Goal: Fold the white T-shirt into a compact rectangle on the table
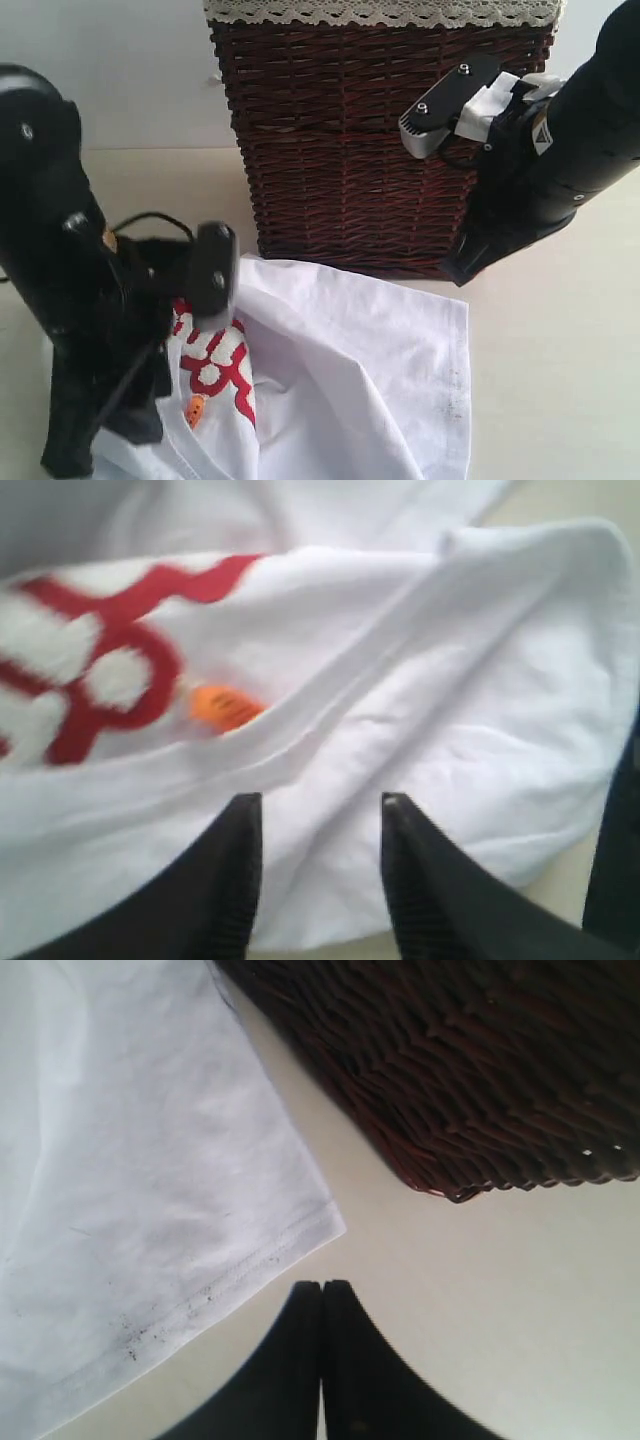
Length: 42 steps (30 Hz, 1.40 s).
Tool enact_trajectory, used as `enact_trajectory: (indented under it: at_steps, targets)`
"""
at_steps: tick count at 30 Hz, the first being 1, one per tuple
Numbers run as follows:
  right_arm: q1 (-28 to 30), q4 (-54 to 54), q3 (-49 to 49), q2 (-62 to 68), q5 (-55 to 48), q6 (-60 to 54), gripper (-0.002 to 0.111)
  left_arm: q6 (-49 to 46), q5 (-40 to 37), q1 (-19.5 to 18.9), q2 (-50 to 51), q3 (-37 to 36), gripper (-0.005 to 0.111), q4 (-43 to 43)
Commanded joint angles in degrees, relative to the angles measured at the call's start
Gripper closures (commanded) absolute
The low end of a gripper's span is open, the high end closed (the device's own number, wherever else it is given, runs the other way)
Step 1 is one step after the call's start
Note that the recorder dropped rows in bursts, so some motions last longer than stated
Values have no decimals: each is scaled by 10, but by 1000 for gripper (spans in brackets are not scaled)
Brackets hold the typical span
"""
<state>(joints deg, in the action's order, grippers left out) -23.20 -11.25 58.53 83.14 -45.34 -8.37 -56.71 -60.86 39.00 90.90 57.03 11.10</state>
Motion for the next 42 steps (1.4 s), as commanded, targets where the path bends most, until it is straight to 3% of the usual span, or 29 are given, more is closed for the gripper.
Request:
enact_trajectory:
  at_steps: [1, 2, 4, 9, 11, 16, 21, 30, 36, 42]
  targets:
    - [2, 6, 4, -5, -2, -6, 108, -106, 94, 114, 2, -75, 50, -35]
    - [2, 6, 4, -5, -2, -6, 108, -106, 141, 143, 8, -90, 50, -50]
    - [2, 6, 4, -5, -2, -6, 108, -106, 202, 159, 17, -104, 50, -71]
    - [2, 8, 4, -5, -1, -6, 108, -103, 246, 137, 59, -104, 52, -75]
    - [2, 8, 4, -5, 1, -6, 108, -103, 229, 135, 76, -104, 61, -75]
    - [2, 8, 4, -5, 4, -6, 108, -103, 201, 135, 80, -104, 104, -83]
    - [2, 8, 4, -5, 5, -6, 108, -103, 126, 135, 58, -104, 107, -127]
    - [2, 8, 4, -5, 3, -6, 108, 0, -45, 119, -21, -104, 107, -282]
    - [2, 13, 4, -5, -1, -6, 108, 7, -41, -17, -64, -104, 107, -279]
    - [2, 13, 4, -5, 0, -6, 108, 46, 55, -233, -66, -104, 107, -295]
